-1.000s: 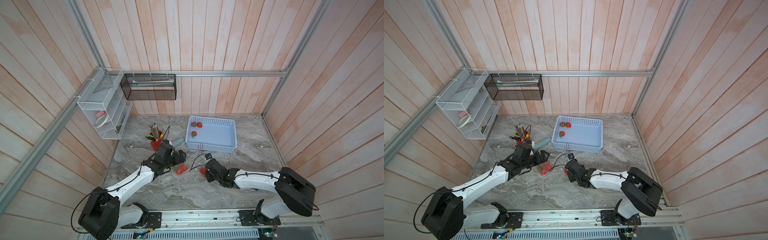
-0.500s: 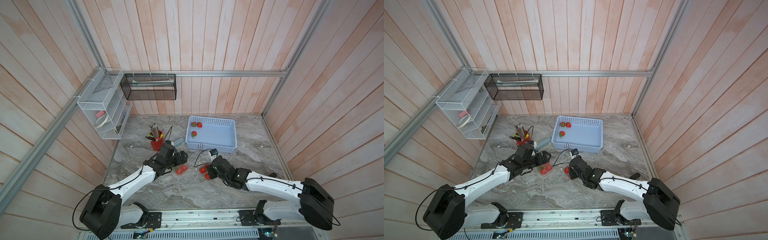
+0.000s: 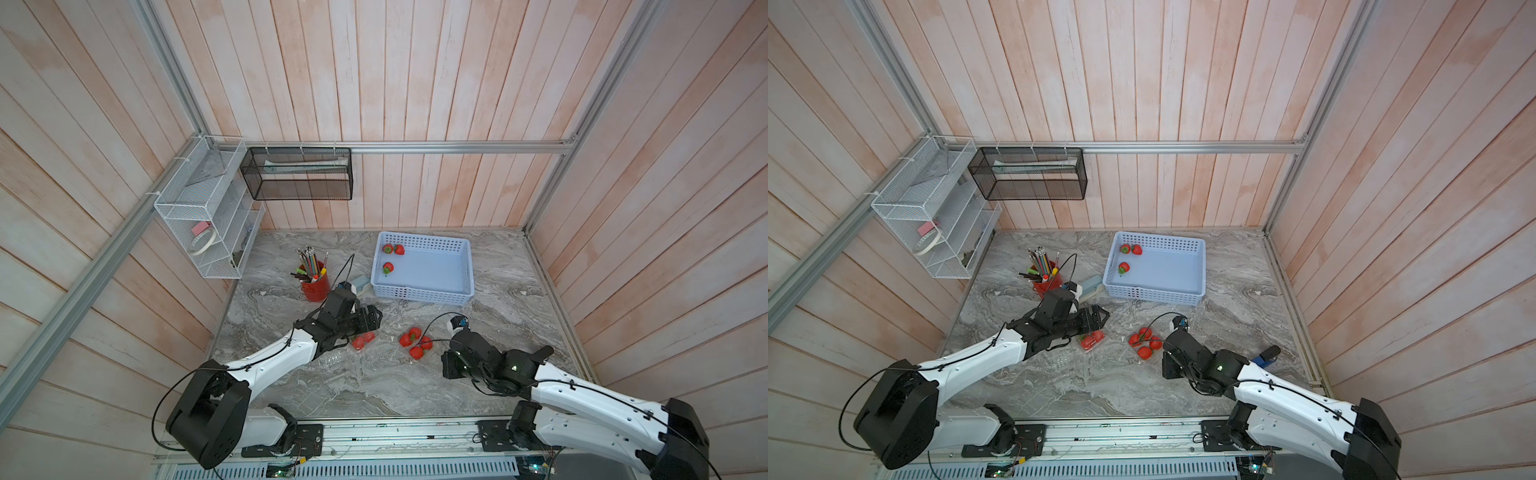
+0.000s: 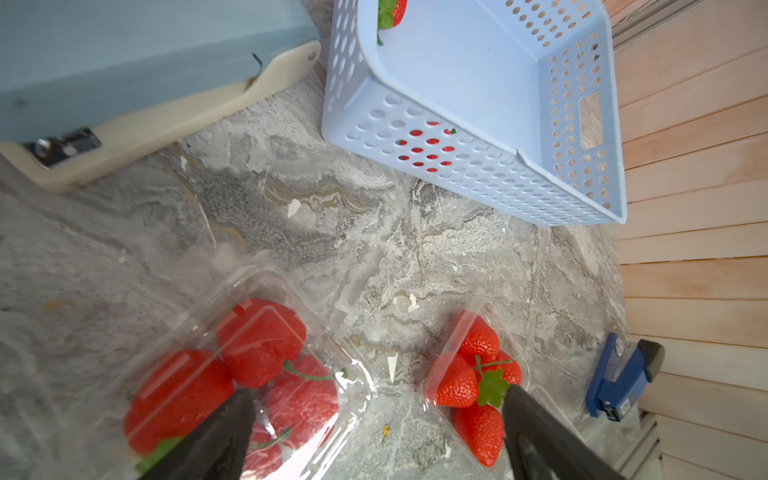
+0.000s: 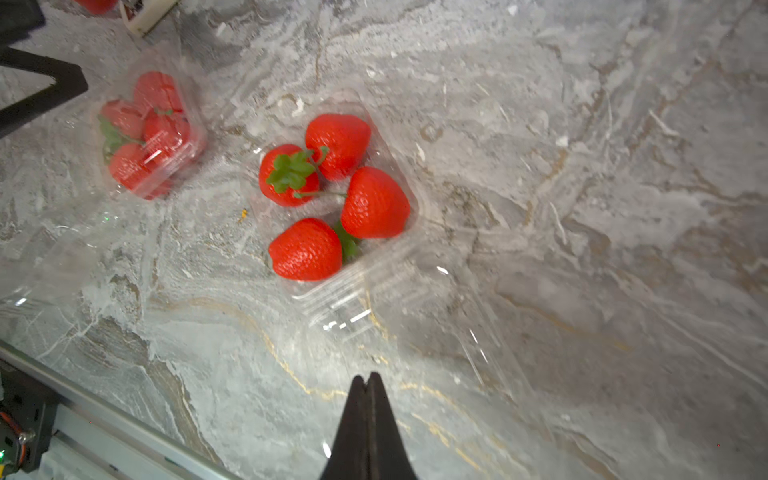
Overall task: Pack strawberries into containers
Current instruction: Close the packing box at the center of the board.
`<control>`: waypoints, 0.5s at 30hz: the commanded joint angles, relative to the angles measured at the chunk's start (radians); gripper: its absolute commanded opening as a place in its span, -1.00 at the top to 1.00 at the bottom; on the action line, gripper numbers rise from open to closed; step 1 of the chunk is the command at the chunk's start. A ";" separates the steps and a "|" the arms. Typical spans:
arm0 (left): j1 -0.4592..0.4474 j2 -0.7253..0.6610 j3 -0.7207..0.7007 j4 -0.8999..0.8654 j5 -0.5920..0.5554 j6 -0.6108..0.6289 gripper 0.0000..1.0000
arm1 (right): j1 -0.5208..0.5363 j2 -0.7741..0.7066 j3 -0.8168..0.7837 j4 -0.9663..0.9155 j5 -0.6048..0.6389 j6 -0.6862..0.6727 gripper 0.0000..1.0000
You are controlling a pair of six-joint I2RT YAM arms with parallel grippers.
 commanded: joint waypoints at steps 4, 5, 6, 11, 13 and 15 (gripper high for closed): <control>-0.024 0.069 0.060 0.050 0.035 0.020 -0.86 | -0.002 -0.039 -0.026 -0.232 -0.036 0.114 1.00; -0.028 0.079 0.066 0.053 0.037 0.020 -0.86 | -0.002 -0.030 -0.034 -0.233 -0.047 0.115 1.00; -0.030 0.091 0.072 0.055 0.040 0.020 -0.86 | -0.001 -0.024 -0.042 -0.231 -0.056 0.121 1.00; -0.040 0.139 0.093 0.069 0.052 0.018 -0.86 | 0.015 -0.029 -0.063 -0.213 -0.061 0.143 1.00; -0.041 0.155 0.100 0.071 0.053 0.018 -0.86 | 0.015 -0.038 -0.062 -0.222 -0.059 0.144 1.00; -0.043 0.169 0.109 0.074 0.057 0.018 -0.86 | 0.015 -0.041 -0.060 -0.235 -0.068 0.142 1.00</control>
